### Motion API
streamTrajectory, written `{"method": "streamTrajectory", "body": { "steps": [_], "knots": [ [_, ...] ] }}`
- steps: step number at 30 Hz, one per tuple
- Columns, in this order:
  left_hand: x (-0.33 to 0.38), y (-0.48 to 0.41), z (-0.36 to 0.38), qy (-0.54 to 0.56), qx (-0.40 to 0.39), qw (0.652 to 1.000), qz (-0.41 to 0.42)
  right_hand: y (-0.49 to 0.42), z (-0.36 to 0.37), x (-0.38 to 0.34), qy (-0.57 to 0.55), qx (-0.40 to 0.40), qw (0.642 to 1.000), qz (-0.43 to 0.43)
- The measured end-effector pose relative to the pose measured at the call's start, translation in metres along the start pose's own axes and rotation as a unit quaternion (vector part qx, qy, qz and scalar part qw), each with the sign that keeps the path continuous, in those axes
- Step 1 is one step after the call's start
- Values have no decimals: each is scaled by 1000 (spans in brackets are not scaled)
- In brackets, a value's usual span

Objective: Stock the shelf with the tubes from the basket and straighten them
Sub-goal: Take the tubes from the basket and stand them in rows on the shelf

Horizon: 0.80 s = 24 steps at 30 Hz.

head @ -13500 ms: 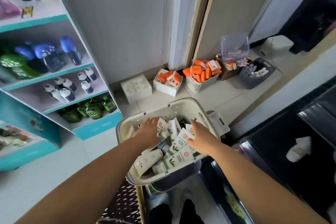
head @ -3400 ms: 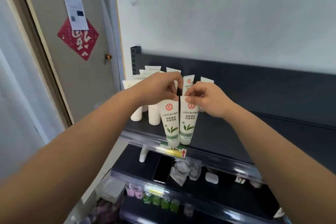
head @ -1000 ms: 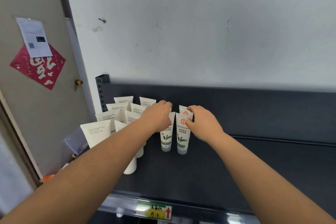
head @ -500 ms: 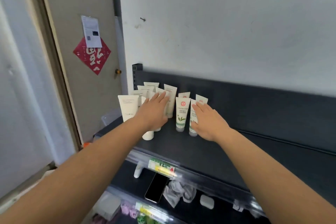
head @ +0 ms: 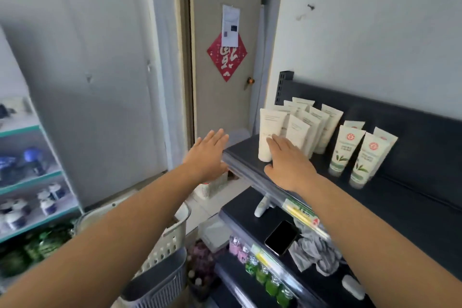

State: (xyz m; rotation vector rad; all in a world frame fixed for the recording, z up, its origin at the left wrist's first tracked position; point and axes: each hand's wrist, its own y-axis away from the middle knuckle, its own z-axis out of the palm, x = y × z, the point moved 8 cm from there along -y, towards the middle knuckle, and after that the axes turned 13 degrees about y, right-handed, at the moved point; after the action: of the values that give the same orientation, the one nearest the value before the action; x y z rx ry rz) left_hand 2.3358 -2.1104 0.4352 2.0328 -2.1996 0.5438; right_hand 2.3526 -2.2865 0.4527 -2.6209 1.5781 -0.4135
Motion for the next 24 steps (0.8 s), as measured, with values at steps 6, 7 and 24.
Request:
{"method": "streamTrajectory", "body": {
  "steps": [6, 7, 24],
  "knots": [
    [-81, 25, -8, -1, -9, 998, -58, -47, 8, -72, -33, -15, 998, -46],
    [-95, 27, -10, -1, -13, 998, -65, -55, 10, -85, -40, -14, 998, -53],
    [-302, 65, 18, 1, -77, 987, -143, -147, 82, -276, -80, -29, 988, -130]
  ]
}}
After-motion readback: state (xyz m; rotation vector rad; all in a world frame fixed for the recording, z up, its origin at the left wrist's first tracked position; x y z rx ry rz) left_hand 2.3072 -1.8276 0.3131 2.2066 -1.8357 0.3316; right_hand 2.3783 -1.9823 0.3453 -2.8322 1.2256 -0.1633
